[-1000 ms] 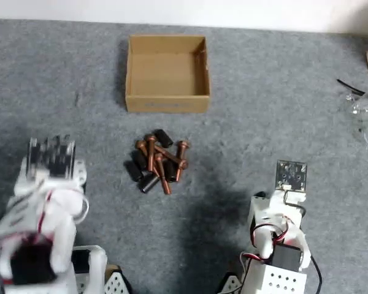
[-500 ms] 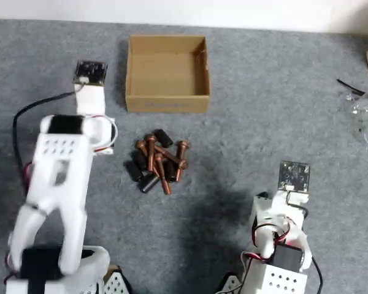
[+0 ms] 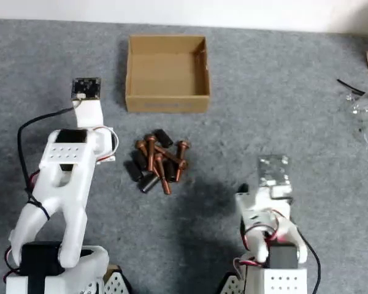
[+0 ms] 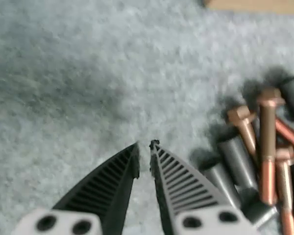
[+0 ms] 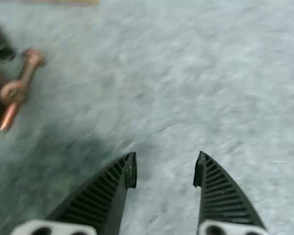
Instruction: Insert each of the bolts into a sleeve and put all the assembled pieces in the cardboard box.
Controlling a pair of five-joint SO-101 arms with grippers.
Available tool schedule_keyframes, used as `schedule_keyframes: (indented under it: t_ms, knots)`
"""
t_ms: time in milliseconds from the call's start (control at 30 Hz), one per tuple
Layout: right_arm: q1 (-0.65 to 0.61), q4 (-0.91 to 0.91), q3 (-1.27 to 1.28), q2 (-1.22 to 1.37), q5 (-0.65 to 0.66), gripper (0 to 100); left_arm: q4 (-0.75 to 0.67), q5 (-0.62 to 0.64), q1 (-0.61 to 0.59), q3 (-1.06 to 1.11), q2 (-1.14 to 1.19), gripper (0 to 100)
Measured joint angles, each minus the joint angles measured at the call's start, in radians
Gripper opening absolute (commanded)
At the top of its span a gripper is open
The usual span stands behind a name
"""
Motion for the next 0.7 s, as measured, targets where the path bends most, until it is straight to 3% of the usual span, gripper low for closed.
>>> schedule_keyframes:
  t_ms: [400, 700]
  knots:
    - [-0.227, -0.135, -0.609, 1.002, -0.003, 18.3, -0.152, 0.000, -0.032, 0.060, 0.008, 6]
    - [-0.400, -0.198, -0.868, 1.292, -0.049, 18.3, -0.199, 0.000, -0.032, 0.069, 0.008, 6]
